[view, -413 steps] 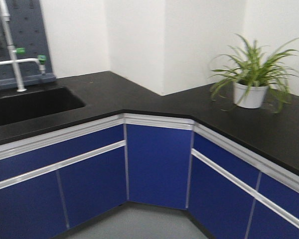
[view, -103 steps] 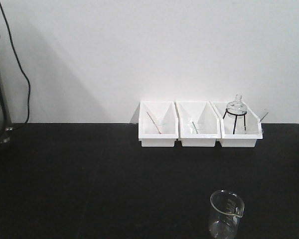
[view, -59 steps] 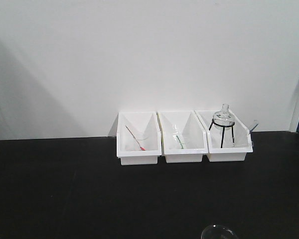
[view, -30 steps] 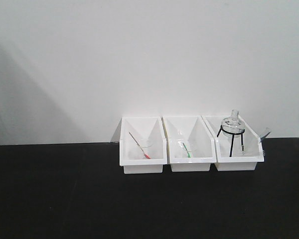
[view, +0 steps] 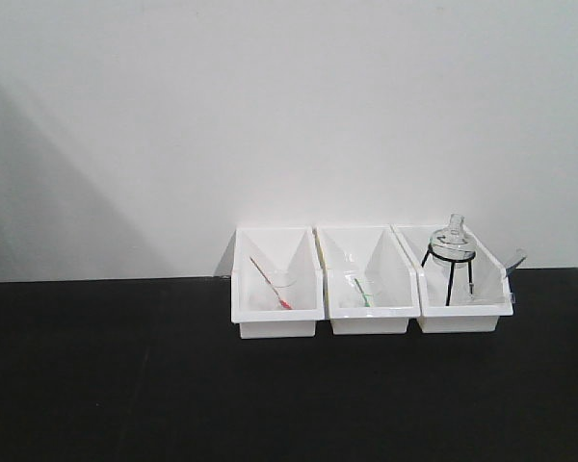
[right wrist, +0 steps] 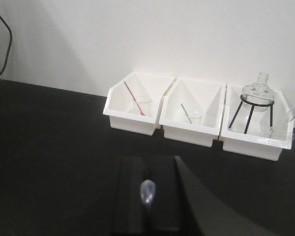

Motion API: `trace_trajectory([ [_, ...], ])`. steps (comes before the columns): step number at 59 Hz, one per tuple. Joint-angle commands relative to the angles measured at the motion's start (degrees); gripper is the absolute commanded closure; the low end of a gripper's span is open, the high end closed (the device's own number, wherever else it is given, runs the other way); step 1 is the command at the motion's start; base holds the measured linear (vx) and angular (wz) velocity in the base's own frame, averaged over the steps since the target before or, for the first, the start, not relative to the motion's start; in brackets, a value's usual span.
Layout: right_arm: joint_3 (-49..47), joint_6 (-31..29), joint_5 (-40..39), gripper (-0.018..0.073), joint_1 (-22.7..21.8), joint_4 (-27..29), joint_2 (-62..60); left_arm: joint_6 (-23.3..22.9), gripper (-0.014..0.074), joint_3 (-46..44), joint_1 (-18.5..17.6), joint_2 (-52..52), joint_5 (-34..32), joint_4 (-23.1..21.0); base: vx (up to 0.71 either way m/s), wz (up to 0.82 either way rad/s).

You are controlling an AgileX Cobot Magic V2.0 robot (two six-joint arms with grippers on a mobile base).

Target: Grab transparent chemical and place on left bench

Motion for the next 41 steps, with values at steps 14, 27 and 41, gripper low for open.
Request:
trace_trajectory([
  [14, -1.9, 3.7, -15.5, 0.0562, 0.0, 0.6, 11.2, -0.4, 0.0600, 0.9, -0.1, -1.1, -4.5, 0.0, 0.00, 0.00],
  [27, -1.9, 4.0, -26.0, 0.0562, 0.0, 1.2, 26.5, -0.4, 0.0600, 0.9, -0.1, -1.1, -4.5, 0.0, 0.00, 0.00],
  [41, -1.9, 4.0, -34.2, 0.0549, 0.0, 1.2, 39.0, -0.4, 0.0600, 0.9, -0.1, -1.1, -4.5, 0.0, 0.00, 0.00],
])
